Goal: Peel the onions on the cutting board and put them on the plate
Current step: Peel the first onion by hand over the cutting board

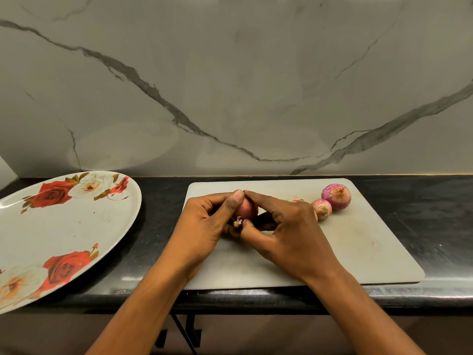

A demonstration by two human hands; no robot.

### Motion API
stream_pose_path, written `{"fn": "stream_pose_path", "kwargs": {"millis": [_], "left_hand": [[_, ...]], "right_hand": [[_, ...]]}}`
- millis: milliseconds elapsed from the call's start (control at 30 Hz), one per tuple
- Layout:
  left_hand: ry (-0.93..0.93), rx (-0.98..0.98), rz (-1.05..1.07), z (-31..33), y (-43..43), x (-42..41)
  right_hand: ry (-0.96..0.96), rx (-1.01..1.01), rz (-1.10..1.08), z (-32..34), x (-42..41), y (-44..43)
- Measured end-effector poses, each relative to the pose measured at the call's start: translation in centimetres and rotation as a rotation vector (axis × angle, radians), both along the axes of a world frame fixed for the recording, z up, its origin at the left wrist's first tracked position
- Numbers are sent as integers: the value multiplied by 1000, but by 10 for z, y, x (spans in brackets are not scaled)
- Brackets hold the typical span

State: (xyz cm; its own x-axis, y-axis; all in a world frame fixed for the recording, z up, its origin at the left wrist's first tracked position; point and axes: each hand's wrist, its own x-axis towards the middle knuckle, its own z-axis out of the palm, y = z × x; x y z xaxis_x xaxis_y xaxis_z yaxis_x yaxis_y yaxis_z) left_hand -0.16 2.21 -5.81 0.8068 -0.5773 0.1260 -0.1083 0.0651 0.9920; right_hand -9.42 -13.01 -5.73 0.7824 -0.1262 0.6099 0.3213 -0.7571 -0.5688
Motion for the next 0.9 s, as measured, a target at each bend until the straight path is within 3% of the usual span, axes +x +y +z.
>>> {"fn": "stream_pose_path", "kwargs": {"millis": [367,900], "left_hand": [[86,-35,29,1,2,2],[20,-67,-27,0,4,-2]], "right_hand": [[-70,84,-45,-3,-3,-1],[-27,120,-21,0,-4,0]]}}
